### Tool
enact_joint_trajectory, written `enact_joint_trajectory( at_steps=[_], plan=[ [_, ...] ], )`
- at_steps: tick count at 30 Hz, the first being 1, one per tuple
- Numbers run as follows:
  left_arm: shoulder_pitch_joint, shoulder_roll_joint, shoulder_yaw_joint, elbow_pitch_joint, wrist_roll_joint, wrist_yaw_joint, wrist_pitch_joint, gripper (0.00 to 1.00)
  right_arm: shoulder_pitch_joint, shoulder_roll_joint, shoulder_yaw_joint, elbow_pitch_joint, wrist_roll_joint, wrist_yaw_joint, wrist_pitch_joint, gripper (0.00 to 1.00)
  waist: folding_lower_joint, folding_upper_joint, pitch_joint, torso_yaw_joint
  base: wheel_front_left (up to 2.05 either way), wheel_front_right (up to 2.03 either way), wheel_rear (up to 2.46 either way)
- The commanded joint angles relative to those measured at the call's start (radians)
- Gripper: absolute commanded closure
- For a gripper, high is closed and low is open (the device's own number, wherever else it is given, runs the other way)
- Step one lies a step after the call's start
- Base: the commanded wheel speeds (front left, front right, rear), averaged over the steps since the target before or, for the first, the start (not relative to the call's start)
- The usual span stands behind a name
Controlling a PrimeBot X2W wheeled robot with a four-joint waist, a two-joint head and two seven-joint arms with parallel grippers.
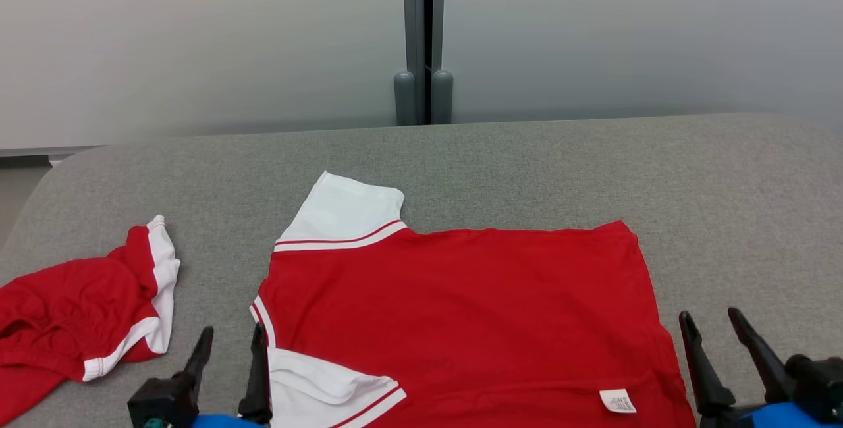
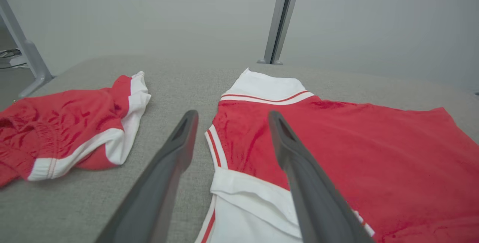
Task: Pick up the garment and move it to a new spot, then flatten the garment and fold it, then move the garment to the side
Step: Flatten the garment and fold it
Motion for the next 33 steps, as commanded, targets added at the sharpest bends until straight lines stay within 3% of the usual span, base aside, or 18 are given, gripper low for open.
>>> enact_joint_trajectory(
  at_steps=[1,8,19,26,33],
  plan=[
    [-0.026,0.009,0.006,-0.026,0.014,0.009,-0.016,0.0,-0.02,0.001,-0.005,-0.039,-0.013,0.0,0.012,0.0,-0.0001,0.0001,0.003,-0.002,0.0,0.0,0.0],
    [-0.072,0.04,0.019,-0.09,0.044,0.026,-0.016,0.0,-0.041,0.008,-0.011,-0.151,-0.037,0.0,0.073,0.0,-0.0001,0.0001,0.009,0.0,0.0,0.0,0.0],
    [-0.096,0.06,0.023,-0.1,0.037,0.024,0.002,0.0,-0.043,0.015,-0.025,-0.18,-0.043,0.0,0.092,0.0,-0.0001,0.0001,0.044,0.005,0.0,0.0,0.0],
    [-0.306,0.068,0.013,-0.047,0.008,-0.055,0.04,0.0,-0.105,0.018,-0.016,-0.202,-0.047,0.0,0.095,0.0,-0.0001,0.0001,0.172,0.008,0.0,0.0,0.0],
    [-0.627,0.052,-0.014,0.135,-0.025,-0.16,0.123,0.0,-0.194,0.029,-0.001,-0.206,-0.058,0.0,0.077,0.0,-0.0001,0.0001,0.33,-0.016,0.0,0.0,0.0]
  ],
)
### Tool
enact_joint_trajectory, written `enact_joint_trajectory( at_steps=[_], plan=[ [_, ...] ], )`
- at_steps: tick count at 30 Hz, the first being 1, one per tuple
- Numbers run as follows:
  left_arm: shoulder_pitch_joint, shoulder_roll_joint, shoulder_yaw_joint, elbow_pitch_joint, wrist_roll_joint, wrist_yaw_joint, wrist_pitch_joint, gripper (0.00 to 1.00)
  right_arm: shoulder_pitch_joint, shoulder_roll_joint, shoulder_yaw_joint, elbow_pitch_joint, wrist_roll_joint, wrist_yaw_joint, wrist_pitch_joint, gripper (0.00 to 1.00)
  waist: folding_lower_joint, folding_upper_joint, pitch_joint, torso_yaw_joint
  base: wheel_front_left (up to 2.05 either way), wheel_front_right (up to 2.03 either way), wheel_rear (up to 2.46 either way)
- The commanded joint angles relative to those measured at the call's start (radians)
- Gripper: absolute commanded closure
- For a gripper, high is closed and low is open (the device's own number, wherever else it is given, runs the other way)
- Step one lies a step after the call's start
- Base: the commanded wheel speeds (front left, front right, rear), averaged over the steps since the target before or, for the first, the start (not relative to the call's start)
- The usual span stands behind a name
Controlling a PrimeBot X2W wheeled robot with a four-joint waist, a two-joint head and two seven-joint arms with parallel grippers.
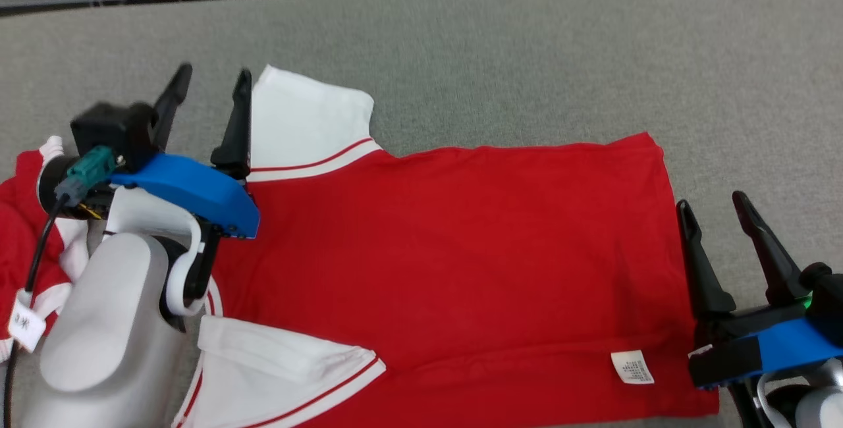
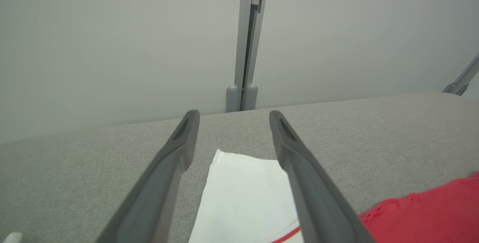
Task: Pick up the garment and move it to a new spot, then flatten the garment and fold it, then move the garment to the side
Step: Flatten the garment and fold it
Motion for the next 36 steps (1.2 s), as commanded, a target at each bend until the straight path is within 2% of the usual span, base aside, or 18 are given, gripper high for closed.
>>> enact_joint_trajectory(
  at_steps=[1,6,7,17,18,19,27,36],
  plan=[
    [-0.052,-0.003,-0.005,0.036,-0.005,-0.016,0.01,0.0,-0.021,0.004,0.001,0.001,-0.004,0.0,-0.008,0.0,-0.0004,-0.0003,0.04,0.018,0.0,0.0,0.0],
    [-0.237,-0.01,-0.031,0.254,-0.017,-0.078,0.067,0.0,-0.068,0.004,0.022,0.008,-0.003,0.0,-0.03,0.0,-0.0004,-0.0003,0.114,-0.007,0.0,0.0,0.0],
    [-0.299,-0.008,-0.043,0.342,-0.014,-0.093,0.085,0.0,-0.083,0.001,0.032,0.022,0.004,0.0,-0.039,0.0,-0.0004,-0.0003,0.135,-0.018,0.0,0.0,0.0],
    [-0.486,-0.018,-0.108,0.683,-0.061,-0.136,0.109,0.0,-0.128,0.004,0.055,0.075,0.015,0.0,-0.068,0.0,-0.0004,-0.0003,0.188,-0.068,0.0,0.0,0.0],
    [-0.496,-0.022,-0.116,0.705,-0.071,-0.138,0.113,0.2,-0.13,0.004,0.05,0.08,0.015,0.0,-0.071,0.0,-0.0004,-0.0003,0.187,-0.071,0.0,0.0,0.0],
    [-0.5,-0.026,-0.127,0.727,-0.081,-0.138,0.121,1.0,-0.132,0.004,0.045,0.086,0.017,0.0,-0.072,0.0,-0.0004,-0.0003,0.185,-0.073,0.0,0.0,0.0],
    [-0.519,-0.025,-0.212,0.767,-0.154,-0.136,0.033,1.0,-0.212,-0.046,0.015,0.199,0.041,0.0,-0.06,0.0,-0.0004,-0.0003,0.15,-0.059,0.0,0.0,0.0],
    [-0.529,-0.037,-0.285,0.76,-0.205,-0.136,-0.052,1.0,-0.38,-0.14,0.086,0.46,0.103,0.0,-0.017,0.0,-0.0004,-0.0003,0.126,-0.003,0.0,0.0,0.0]
  ],
)
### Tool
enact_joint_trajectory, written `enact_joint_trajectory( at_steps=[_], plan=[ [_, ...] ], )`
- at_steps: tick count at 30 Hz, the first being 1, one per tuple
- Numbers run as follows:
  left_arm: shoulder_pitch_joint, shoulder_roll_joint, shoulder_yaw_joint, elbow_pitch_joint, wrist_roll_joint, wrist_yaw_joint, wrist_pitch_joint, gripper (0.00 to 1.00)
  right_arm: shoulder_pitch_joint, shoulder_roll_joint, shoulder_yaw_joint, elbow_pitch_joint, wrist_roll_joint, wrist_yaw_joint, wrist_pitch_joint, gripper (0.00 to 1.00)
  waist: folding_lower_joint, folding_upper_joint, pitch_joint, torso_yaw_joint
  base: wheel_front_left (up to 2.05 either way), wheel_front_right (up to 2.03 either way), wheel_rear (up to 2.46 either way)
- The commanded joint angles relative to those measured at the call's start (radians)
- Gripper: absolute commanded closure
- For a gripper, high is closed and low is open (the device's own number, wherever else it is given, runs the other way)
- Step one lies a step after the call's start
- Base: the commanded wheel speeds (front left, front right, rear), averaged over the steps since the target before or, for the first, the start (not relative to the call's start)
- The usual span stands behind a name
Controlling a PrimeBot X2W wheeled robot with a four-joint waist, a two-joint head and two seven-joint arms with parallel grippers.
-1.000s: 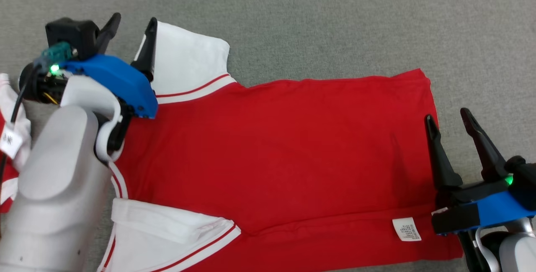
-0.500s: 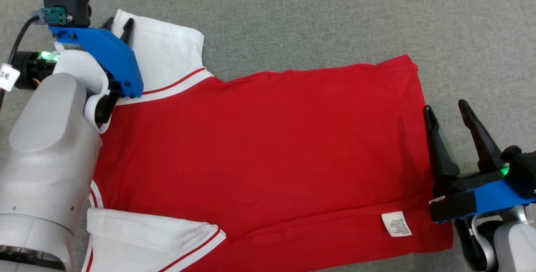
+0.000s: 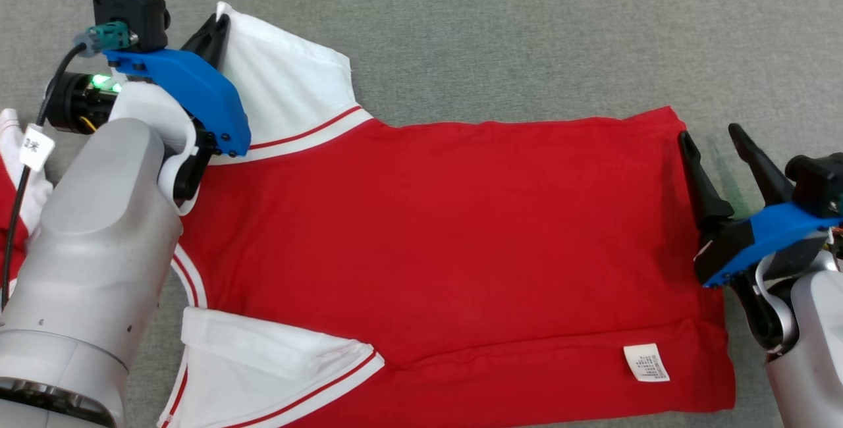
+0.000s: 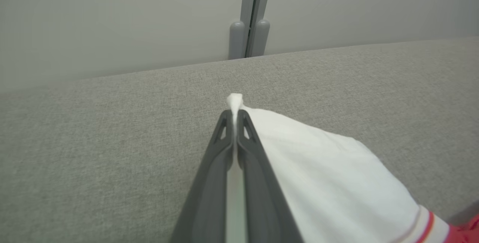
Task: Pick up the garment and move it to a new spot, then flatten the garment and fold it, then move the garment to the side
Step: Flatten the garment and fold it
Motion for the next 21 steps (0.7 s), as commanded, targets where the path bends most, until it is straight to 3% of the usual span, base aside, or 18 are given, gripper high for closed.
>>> enact_joint_trajectory(
  at_steps=[1,6,9,10,21],
  plan=[
    [-0.009,0.0,-0.012,-0.006,-0.008,-0.001,-0.013,1.0,-0.034,-0.017,0.017,0.047,0.015,0.0,0.012,0.0,0.0001,0.0,0.001,0.01,0.0,0.0,0.0],
    [0.01,0.004,-0.054,-0.025,-0.048,-0.001,-0.059,1.0,-0.121,-0.049,0.091,0.216,0.07,0.0,0.046,0.0,0.0001,0.0,-0.003,0.033,0.0,0.0,0.0],
    [0.019,0.012,-0.07,-0.038,-0.067,-0.001,-0.08,1.0,-0.147,-0.055,0.146,0.272,0.101,0.0,0.067,0.71,0.0001,0.0,-0.007,0.037,0.0,0.0,0.0],
    [0.023,0.017,-0.074,-0.042,-0.074,-0.001,-0.09,1.0,-0.157,-0.061,0.158,0.285,0.109,0.0,0.065,1.0,0.0001,0.0,-0.009,0.038,0.0,0.0,0.0],
    [0.091,0.076,-0.065,-0.119,-0.101,0.007,-0.215,1.0,-0.199,-0.104,0.157,0.289,0.16,0.0,-0.094,1.0,0.0001,0.0,-0.068,0.04,0.0,0.0,0.0]
  ],
)
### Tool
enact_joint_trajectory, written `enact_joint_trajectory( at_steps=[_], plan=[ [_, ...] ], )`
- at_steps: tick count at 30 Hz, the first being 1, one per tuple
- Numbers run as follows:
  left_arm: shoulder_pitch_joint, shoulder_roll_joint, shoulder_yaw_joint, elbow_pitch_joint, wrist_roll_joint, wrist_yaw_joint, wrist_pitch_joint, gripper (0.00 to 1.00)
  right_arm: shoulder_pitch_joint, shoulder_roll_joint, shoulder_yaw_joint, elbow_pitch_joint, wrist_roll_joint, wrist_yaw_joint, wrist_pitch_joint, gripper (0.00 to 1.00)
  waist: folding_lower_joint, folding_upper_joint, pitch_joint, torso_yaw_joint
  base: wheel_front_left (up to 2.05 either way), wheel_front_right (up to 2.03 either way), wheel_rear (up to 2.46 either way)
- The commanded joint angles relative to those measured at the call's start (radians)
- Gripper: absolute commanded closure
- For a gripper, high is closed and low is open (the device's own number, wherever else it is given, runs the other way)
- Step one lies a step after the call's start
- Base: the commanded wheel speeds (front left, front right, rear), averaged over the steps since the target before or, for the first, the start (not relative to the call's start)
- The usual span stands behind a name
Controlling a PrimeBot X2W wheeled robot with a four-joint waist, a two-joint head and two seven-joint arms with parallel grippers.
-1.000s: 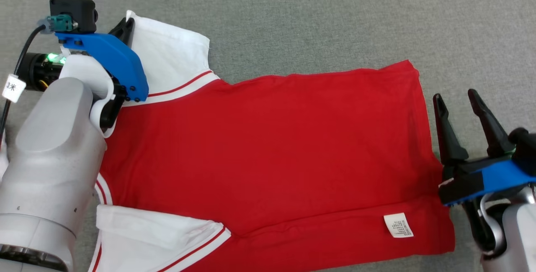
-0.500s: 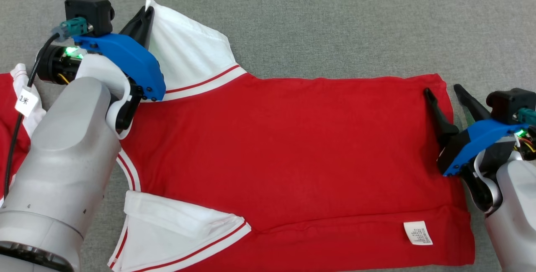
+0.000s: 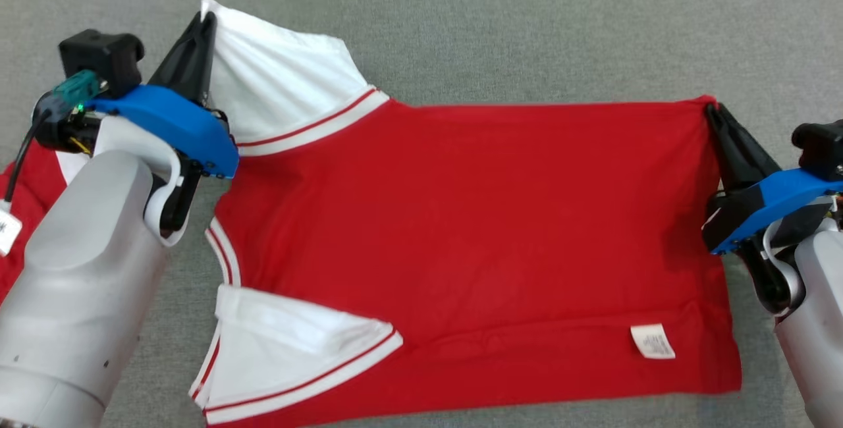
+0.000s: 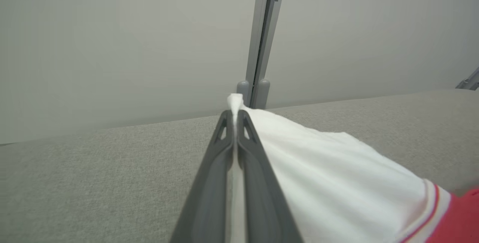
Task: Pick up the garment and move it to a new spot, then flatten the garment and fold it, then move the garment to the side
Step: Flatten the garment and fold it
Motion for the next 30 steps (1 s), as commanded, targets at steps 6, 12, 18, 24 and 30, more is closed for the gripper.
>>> enact_joint_trajectory(
  at_steps=[6,12,18,24,30],
  plan=[
    [0.134,0.048,0.049,-0.143,-0.019,0.054,-0.03,1.0,0.038,-0.012,-0.002,-0.038,0.016,0.0,-0.042,1.0,0.0,0.0001,-0.046,-0.004,0.0,0.0,0.0],
    [0.358,0.094,0.091,-0.365,-0.035,0.145,-0.035,1.0,0.14,-0.004,-0.003,-0.103,0.021,0.0,-0.057,1.0,0.0,0.0001,-0.085,-0.002,0.0,0.0,0.0],
    [0.607,0.135,0.086,-0.577,-0.061,0.25,-0.006,1.0,0.278,0.017,-0.012,-0.154,0.019,0.0,-0.047,1.0,0.0,0.0001,-0.121,-0.003,0.0,0.0,0.0],
    [0.801,0.165,0.067,-0.735,-0.105,0.335,0.059,1.0,0.402,0.049,-0.054,-0.182,0.025,0.0,-0.031,1.0,0.0,0.0001,-0.151,0.007,0.0,0.0,0.0],
    [0.905,0.168,0.064,-0.778,-0.149,0.37,0.083,1.0,0.5,0.086,-0.102,-0.203,0.017,0.0,-0.022,1.0,0.0,0.0001,-0.181,0.015,0.0,0.0,0.0]
  ],
)
